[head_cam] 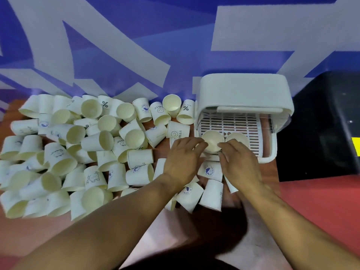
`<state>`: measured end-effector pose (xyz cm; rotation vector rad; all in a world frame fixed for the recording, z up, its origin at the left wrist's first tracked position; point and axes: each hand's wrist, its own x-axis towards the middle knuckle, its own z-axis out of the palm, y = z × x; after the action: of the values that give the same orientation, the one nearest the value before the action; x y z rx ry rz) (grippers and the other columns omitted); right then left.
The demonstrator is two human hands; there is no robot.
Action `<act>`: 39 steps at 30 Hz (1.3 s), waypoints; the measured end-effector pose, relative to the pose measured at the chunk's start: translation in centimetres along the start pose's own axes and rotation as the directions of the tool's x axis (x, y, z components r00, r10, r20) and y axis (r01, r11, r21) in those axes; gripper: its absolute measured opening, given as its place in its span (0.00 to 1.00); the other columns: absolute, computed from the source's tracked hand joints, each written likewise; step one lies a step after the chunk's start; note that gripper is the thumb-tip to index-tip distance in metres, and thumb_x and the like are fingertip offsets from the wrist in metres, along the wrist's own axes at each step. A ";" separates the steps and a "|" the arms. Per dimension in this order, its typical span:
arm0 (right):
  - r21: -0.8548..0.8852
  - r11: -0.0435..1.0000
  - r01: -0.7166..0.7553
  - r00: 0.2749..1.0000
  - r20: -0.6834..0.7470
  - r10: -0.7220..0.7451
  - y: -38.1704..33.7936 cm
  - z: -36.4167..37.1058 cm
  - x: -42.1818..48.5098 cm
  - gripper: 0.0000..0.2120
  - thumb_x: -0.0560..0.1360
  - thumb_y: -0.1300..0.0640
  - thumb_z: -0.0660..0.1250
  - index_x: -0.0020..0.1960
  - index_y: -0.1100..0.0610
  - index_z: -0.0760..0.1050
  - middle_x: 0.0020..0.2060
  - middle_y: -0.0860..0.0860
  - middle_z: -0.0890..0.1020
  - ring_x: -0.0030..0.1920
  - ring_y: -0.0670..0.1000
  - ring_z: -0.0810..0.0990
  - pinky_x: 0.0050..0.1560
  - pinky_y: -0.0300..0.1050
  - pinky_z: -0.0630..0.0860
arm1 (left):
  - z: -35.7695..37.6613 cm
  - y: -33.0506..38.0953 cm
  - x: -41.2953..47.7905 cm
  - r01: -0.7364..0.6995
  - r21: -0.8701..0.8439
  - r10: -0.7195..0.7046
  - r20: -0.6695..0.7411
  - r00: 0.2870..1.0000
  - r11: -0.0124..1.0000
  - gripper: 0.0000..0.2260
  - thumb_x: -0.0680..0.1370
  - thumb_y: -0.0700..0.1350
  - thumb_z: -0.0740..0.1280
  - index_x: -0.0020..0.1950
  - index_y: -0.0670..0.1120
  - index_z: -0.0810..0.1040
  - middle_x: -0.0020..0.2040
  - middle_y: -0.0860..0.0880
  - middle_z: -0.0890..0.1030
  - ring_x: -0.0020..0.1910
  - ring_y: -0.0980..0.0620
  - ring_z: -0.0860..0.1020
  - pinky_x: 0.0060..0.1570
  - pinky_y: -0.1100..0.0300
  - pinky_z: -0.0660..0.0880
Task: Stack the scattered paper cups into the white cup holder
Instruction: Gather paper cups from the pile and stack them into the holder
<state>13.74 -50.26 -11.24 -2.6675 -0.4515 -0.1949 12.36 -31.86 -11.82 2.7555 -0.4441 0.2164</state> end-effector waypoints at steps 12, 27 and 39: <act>0.219 0.944 0.245 0.943 0.173 -0.285 -15.6 4.3 -3.4 0.12 0.70 0.61 0.71 0.53 0.57 0.80 0.47 0.52 0.80 0.45 0.56 0.80 0.38 0.52 0.79 | -7.2 -7.3 -16.4 0.417 -0.009 -0.417 -0.005 0.909 0.909 0.11 0.74 0.50 0.69 0.54 0.50 0.80 0.52 0.52 0.80 0.48 0.47 0.77 0.44 0.53 0.73; -0.022 0.940 0.340 0.736 0.628 -0.252 -29.9 13.0 -8.2 0.16 0.74 0.54 0.67 0.61 0.53 0.76 0.54 0.51 0.78 0.53 0.54 0.77 0.48 0.49 0.76 | -9.2 -17.2 -27.6 0.534 0.133 -0.548 0.287 0.786 0.835 0.18 0.76 0.40 0.62 0.65 0.51 0.74 0.62 0.50 0.76 0.59 0.46 0.71 0.52 0.55 0.69; -0.054 0.589 0.807 0.498 0.598 -0.628 -32.0 16.1 -11.2 0.17 0.73 0.58 0.57 0.60 0.50 0.73 0.47 0.50 0.76 0.45 0.54 0.75 0.43 0.47 0.76 | -9.5 -21.6 -27.1 -0.001 0.180 -0.050 0.279 0.959 0.984 0.08 0.67 0.45 0.62 0.37 0.50 0.81 0.36 0.51 0.79 0.40 0.47 0.76 0.38 0.55 0.72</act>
<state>-6.66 -19.09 -15.62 -2.6060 -1.9159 0.2675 -6.91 -1.68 -15.04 2.9789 -0.4835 -0.1554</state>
